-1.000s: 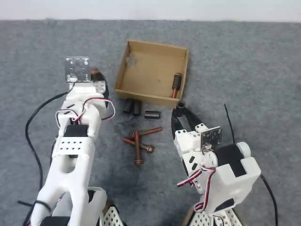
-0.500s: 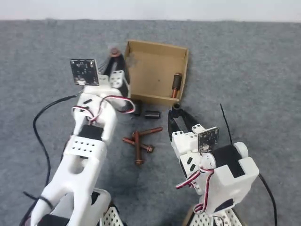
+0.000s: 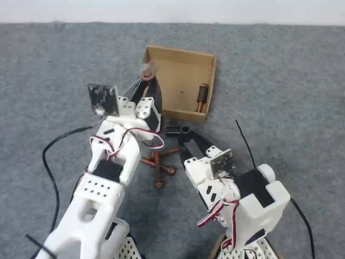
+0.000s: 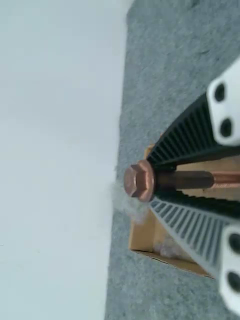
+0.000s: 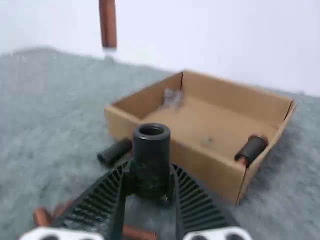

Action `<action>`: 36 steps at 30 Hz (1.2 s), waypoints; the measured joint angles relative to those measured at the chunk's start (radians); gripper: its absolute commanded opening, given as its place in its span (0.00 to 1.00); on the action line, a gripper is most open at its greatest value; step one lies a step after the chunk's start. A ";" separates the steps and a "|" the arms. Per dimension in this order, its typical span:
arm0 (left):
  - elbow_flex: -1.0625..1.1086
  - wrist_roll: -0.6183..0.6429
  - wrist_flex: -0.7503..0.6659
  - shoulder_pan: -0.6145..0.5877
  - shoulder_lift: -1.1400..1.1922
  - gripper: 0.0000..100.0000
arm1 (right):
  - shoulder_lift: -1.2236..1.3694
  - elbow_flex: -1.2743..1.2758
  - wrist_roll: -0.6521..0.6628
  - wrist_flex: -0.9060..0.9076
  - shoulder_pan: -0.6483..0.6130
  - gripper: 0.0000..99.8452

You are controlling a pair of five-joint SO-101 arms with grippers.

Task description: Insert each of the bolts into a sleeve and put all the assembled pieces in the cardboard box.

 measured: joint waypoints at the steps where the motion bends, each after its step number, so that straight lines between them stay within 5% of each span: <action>1: 0.009 0.000 0.021 0.002 -0.029 0.01 | 0.000 0.000 0.006 0.021 -0.008 0.01; 7: 0.020 0.000 0.158 0.002 -0.137 0.01 | 0.002 -0.041 0.014 0.097 -0.046 0.01; 17: 0.181 0.000 0.112 0.002 -0.255 0.01 | 0.002 -0.219 0.015 0.310 -0.058 0.01; 22: 0.226 0.000 -0.017 0.002 -0.256 0.01 | 0.031 -0.242 0.015 0.296 -0.083 0.01; 36: 0.181 0.003 -0.032 0.009 -0.026 0.01 | 0.216 -0.262 0.138 0.032 -0.109 0.01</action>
